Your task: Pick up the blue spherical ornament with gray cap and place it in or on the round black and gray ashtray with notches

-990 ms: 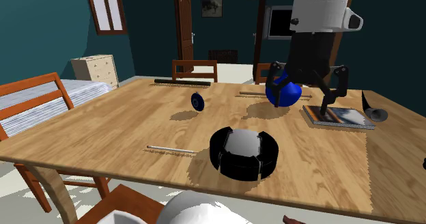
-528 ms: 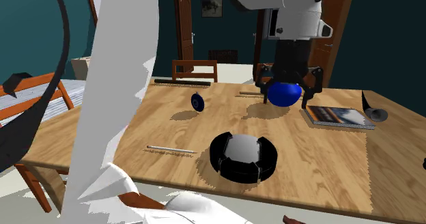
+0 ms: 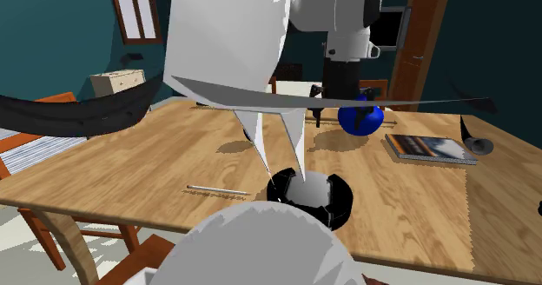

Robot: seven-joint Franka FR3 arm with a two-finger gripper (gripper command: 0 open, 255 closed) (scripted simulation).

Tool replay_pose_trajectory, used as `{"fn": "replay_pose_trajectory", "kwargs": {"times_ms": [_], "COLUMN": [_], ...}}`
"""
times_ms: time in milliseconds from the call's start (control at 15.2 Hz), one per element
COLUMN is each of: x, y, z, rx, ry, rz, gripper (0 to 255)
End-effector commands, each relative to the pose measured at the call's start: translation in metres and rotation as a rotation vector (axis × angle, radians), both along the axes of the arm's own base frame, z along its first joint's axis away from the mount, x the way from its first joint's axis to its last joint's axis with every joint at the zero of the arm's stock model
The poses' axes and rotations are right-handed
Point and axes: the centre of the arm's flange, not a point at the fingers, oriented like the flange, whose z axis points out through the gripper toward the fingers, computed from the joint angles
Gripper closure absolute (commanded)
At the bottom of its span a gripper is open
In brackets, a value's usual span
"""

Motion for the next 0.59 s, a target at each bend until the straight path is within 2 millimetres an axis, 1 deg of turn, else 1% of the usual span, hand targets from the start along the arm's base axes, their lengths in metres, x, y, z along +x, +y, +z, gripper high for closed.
{"fn": "replay_pose_trajectory", "kwargs": {"times_ms": [0,264,528], "x": [0.014,0.039,0.059], "y": [0.025,0.068,0.115], "z": [-0.004,-0.016,-0.027], "rx": [0.005,0.014,0.022], "ry": [-0.004,-0.010,-0.015], "rz": [0.049,0.145,0.241], "gripper": [0,0,0]}}
